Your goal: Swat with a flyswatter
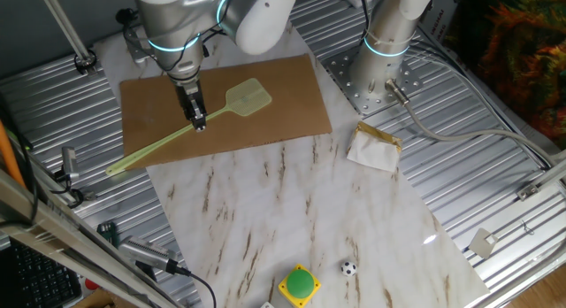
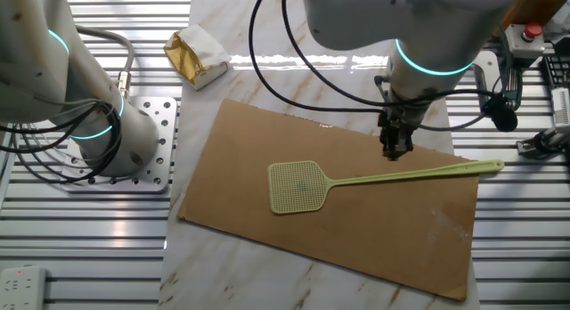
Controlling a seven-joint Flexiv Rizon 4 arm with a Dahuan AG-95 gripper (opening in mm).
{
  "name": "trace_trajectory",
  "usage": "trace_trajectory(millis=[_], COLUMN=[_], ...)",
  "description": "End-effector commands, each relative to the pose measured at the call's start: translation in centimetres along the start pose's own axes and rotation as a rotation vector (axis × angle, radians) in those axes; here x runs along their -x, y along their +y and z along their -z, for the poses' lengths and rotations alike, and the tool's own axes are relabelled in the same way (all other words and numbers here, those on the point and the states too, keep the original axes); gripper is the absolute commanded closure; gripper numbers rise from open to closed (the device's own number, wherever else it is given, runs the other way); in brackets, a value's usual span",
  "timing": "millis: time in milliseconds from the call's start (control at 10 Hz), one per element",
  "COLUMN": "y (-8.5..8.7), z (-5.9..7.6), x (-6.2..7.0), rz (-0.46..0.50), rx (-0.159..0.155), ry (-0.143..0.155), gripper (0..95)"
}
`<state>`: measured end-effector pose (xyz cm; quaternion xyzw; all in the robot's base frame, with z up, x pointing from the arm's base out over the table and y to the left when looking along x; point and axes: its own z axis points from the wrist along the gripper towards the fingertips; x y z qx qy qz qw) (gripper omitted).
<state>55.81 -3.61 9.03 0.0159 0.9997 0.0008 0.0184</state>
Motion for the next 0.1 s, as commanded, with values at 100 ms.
trace_trajectory(millis=[100], y=[0.0], z=[0.04], x=[-0.03], rz=[0.001], rx=[0.002], ry=[0.001], gripper=[57.0])
